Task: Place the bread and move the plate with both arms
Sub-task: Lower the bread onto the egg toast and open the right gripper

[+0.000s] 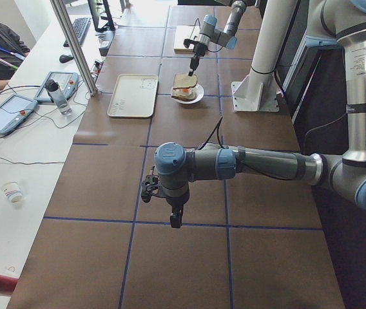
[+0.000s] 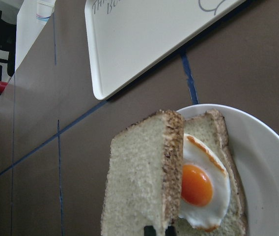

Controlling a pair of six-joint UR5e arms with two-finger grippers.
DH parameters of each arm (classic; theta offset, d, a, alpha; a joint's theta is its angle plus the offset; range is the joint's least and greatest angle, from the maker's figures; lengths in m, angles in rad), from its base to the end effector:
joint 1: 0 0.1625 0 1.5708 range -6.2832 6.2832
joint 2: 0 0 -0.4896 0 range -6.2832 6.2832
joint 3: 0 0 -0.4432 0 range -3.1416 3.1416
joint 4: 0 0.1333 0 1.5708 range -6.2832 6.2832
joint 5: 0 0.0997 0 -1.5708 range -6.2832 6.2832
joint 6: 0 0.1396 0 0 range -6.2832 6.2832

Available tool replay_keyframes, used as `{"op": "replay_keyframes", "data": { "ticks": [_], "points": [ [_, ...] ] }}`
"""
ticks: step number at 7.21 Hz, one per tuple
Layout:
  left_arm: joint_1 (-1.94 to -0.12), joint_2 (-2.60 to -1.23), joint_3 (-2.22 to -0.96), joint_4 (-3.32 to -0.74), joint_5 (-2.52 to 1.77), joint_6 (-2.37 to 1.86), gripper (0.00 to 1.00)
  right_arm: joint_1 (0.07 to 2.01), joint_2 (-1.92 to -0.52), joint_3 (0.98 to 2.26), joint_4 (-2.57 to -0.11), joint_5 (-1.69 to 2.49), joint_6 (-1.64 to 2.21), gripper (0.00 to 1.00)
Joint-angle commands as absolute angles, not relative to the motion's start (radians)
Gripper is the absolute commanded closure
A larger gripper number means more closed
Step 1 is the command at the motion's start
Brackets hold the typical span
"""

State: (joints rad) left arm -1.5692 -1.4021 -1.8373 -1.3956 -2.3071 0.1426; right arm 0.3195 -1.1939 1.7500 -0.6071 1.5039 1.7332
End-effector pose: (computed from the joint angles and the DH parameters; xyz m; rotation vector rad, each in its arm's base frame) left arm -0.0388 -0.4503 0.7127 -0.0219 0.7397 0.1091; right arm -0.6205 -0.3555 0.2913 0.1743 -1.5258 0.4353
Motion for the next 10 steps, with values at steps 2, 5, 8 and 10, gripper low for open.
{"op": "replay_keyframes", "data": {
  "ticks": [2, 5, 8, 10],
  "points": [
    [-1.566, -1.402, -1.836, -1.396, -2.307, 0.143, 0.00, 0.239, -1.198, 1.730, -0.630, 1.326, 1.723, 1.00],
    [-1.565, -1.402, -1.839, -1.396, -2.307, 0.143, 0.00, 0.244, -1.189, 1.717, -0.620, 1.304, 1.677, 1.00],
    [-1.565, -1.402, -1.839, -1.396, -2.307, 0.143, 0.00, 0.253, -1.175, 1.692, -0.617, 1.305, 1.654, 1.00],
    [-1.565, -1.402, -1.839, -1.396, -2.307, 0.143, 0.00, 0.250, -1.173, 1.675, -0.618, 1.305, 1.654, 1.00]
  ]
}}
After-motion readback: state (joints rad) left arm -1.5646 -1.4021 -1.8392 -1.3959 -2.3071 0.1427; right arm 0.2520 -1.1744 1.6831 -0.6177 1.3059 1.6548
